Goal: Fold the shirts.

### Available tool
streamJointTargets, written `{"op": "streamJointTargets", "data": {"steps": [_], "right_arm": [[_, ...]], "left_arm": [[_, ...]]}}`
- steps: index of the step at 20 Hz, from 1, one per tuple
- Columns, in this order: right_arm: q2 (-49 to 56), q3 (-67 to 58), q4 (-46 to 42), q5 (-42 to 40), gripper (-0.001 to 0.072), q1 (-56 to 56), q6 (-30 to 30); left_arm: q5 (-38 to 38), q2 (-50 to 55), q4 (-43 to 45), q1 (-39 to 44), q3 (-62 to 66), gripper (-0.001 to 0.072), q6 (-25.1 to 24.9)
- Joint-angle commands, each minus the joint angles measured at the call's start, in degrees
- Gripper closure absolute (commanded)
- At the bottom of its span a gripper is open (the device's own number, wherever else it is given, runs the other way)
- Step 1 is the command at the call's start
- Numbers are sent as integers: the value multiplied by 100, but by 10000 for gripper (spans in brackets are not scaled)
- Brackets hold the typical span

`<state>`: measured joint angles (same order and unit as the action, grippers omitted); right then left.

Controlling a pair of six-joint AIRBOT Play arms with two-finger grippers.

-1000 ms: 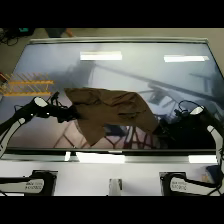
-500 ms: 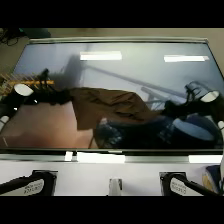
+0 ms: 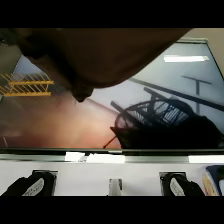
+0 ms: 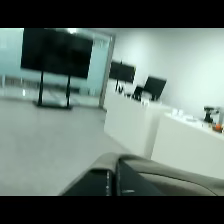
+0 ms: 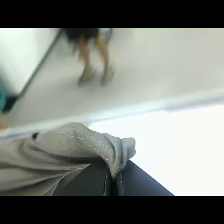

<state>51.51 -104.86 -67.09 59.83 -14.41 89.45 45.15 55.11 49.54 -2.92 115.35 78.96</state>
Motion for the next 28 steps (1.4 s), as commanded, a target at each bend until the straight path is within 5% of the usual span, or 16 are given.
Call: {"op": "streamJointTargets", "data": {"steps": [1, 8, 15, 20, 28], "right_arm": [[-533, -566, -973, -13, 689, -2, 597], [-592, -566, -1349, 492, 688, -2, 595], [901, -37, -1735, 3174, 688, -2, 398], [2363, 1250, -1281, 1950, 688, -2, 772], [3781, 1250, 584, -199, 686, 24, 1213]], "left_arm": [[-208, -511, 2, -94, 409, 671, 415], [267, -616, 367, -98, 188, 671, 260], [2028, -116, 1814, -96, -1663, 671, 638], [1078, 876, 1294, 35, -3495, 671, 619], [-529, 2583, 374, 245, -3580, 670, 623]]}}
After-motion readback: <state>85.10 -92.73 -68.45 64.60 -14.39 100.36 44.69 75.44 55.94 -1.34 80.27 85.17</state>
